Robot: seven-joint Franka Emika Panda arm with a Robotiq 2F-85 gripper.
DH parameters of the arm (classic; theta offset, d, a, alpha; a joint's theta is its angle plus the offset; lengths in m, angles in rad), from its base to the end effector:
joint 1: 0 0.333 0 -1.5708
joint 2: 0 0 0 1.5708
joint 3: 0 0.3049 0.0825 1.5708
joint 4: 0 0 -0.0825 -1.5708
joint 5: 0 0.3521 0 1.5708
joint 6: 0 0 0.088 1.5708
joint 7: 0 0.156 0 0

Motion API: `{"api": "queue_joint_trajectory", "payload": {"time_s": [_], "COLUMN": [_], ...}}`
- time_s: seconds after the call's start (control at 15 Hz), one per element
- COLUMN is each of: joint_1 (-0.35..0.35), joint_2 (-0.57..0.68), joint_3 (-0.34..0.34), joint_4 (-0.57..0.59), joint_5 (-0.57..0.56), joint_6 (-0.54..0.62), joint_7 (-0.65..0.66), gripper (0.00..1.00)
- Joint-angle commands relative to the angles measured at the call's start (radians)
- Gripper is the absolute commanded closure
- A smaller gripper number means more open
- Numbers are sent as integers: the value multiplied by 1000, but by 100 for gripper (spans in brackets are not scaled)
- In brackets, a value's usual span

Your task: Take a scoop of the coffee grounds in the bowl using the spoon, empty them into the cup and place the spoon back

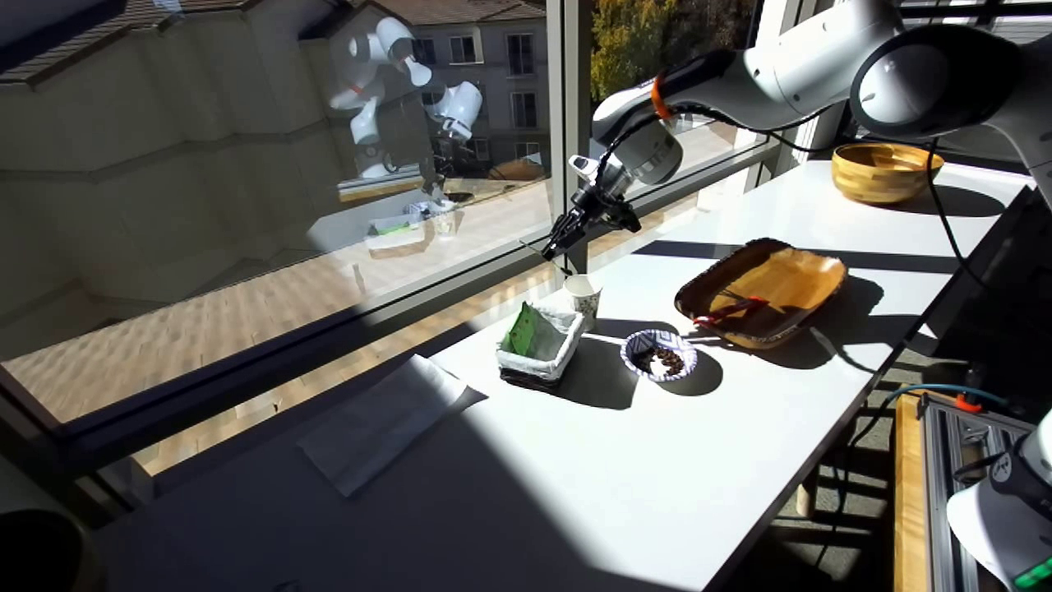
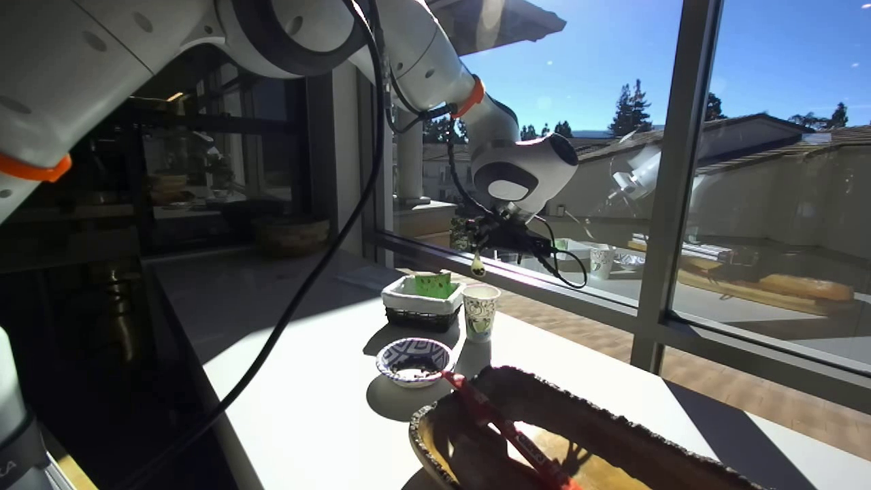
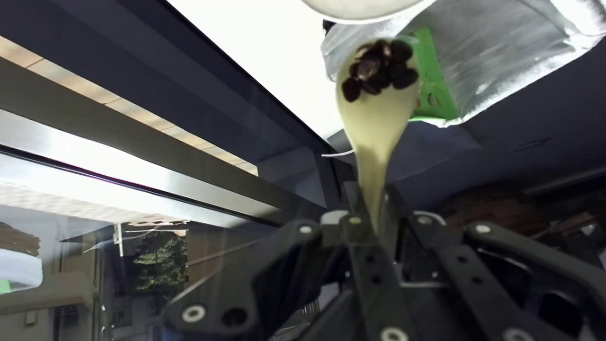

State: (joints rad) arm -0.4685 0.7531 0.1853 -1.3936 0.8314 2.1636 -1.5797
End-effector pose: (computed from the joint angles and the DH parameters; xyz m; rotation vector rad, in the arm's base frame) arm 0.6980 -0.1678 0.2582 -2.3479 -0.9376 -0.8840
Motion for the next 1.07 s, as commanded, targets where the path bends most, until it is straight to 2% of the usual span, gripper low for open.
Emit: {"api": "queue_joint_trajectory", "payload": {"time_s": [0.0, 1.0], "joint_1": [-2, 12], "joint_2": [-10, -29], "joint_3": [-26, -123], "joint_4": [-12, -43], "joint_5": [73, 249], "joint_6": [-60, -202], "joint_7": [-64, -186], "gripper": [97, 97]}}
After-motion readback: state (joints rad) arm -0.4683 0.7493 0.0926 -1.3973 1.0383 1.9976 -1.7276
